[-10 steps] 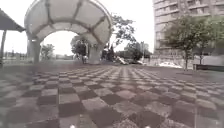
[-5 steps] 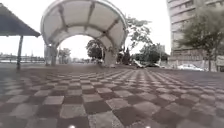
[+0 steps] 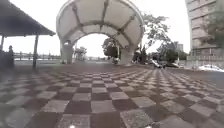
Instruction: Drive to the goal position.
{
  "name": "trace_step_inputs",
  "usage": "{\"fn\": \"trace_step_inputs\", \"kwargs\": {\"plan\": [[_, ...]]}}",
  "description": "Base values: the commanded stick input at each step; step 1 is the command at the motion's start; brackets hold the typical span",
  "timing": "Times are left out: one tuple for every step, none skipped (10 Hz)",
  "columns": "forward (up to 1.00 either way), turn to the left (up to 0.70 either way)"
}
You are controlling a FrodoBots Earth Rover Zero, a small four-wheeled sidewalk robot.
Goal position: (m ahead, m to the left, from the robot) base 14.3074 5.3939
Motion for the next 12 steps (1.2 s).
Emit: {"fn": "trace_step_inputs", "kwargs": {"plan": [[0.85, 0.0], [0.85, 0.0], [0.85, 0.0], [0.85, 0.0], [0.85, 0.0], [0.85, 0.0], [0.85, 0.0], [0.85, 0.0], [0.85, 0.0], [0.85, 0.07], [0.85, 0.2], [0.85, 0.34]]}}
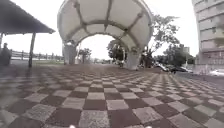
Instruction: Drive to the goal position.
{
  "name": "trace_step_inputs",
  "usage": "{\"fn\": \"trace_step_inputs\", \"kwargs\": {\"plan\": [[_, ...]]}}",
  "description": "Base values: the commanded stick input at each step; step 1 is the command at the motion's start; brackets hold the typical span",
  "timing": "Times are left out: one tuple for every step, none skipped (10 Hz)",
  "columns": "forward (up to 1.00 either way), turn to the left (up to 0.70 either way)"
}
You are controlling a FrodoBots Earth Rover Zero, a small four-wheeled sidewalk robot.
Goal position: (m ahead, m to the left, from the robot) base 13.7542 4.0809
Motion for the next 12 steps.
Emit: {"fn": "trace_step_inputs", "kwargs": {"plan": [[0.85, 0.34], [0.85, 0.34], [0.85, 0.34], [0.85, 0.34], [0.85, 0.29], [0.85, 0.14], [0.85, 0.05], [0.85, 0.0], [0.85, 0.0], [0.85, 0.0], [0.85, 0.0], [0.85, 0.0]]}}
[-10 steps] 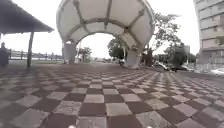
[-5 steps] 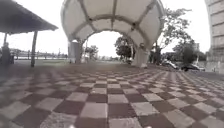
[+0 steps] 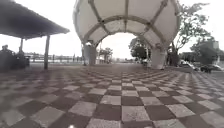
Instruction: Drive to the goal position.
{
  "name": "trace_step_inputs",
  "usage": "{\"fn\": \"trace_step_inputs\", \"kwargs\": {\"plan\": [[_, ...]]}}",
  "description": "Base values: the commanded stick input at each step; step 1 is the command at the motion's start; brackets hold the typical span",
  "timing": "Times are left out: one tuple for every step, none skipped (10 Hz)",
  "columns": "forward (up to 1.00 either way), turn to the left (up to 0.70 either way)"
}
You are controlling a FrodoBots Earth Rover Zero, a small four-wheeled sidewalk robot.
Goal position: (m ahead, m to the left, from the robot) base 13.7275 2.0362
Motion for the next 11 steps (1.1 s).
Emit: {"fn": "trace_step_inputs", "kwargs": {"plan": [[0.85, 0.0], [0.85, 0.0], [0.85, 0.0], [0.85, 0.0], [0.85, 0.0], [0.85, 0.0], [0.85, 0.0], [0.85, -0.05], [0.85, -0.2], [0.85, -0.32], [0.85, -0.33]]}}
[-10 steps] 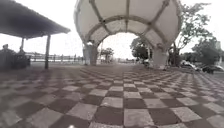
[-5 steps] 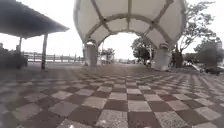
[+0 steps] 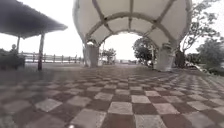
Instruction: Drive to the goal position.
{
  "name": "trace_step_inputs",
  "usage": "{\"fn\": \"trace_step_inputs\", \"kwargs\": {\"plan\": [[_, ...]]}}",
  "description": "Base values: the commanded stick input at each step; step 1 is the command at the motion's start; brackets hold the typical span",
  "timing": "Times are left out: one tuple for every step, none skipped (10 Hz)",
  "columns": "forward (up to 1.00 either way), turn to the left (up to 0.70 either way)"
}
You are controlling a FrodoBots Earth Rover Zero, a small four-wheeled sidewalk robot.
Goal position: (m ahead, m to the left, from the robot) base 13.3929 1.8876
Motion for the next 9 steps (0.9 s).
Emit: {"fn": "trace_step_inputs", "kwargs": {"plan": [[0.85, -0.34], [0.85, -0.34], [0.85, -0.34], [0.85, -0.29], [0.85, -0.01], [0.85, 0.0], [0.85, 0.0], [0.85, 0.0], [0.85, 0.0]]}}
